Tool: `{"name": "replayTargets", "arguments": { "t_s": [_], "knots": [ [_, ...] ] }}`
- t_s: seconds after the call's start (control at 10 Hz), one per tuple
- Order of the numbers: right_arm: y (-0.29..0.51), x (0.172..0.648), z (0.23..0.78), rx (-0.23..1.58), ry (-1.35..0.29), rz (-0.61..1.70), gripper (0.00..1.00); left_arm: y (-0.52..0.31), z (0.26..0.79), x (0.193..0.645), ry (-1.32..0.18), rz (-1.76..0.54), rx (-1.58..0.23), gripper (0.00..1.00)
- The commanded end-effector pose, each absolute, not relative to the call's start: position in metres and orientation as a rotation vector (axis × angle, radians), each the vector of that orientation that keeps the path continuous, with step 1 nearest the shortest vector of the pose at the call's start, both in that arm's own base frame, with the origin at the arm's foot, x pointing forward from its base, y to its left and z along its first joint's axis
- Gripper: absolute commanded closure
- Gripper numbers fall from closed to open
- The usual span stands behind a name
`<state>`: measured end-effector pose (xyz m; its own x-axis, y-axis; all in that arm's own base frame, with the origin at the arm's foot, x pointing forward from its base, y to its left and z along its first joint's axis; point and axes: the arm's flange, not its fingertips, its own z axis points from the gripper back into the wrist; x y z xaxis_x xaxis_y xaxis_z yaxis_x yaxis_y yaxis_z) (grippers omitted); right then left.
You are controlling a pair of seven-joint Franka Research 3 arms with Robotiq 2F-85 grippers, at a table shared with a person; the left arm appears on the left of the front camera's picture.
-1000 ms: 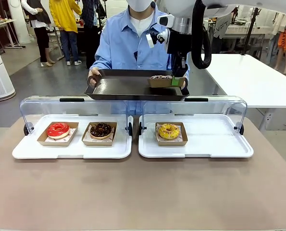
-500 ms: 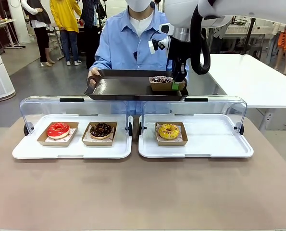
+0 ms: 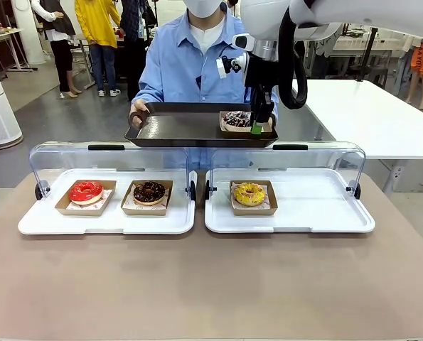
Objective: Provide the desired donut to the person.
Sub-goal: Place the picked Paper togo box onto the Handle tray extended by the person.
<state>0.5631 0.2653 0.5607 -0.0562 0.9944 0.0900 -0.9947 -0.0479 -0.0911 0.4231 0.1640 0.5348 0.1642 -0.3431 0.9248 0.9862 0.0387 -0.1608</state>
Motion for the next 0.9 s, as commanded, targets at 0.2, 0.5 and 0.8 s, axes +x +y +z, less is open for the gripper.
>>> {"name": "replayTargets", "arguments": {
  "t_s": [0.2, 0.5, 0.8],
  "knots": [
    [0.2641, 0.5671, 0.5631, 0.033, -0.157, 1.627, 0.0, 0.1647, 0.5364, 0.4211, -0.838, -1.23, -1.018, 0.0],
    [0.2641, 0.566, 0.5638, 0.037, -0.159, 1.638, 0.0, 0.1647, 0.5364, 0.4211, -0.838, -1.23, -1.018, 0.0],
    [0.2647, 0.5652, 0.5648, 0.038, -0.16, 1.645, 0.0, 0.1647, 0.5364, 0.4211, -0.838, -1.23, -1.018, 0.0]
  ]
}}
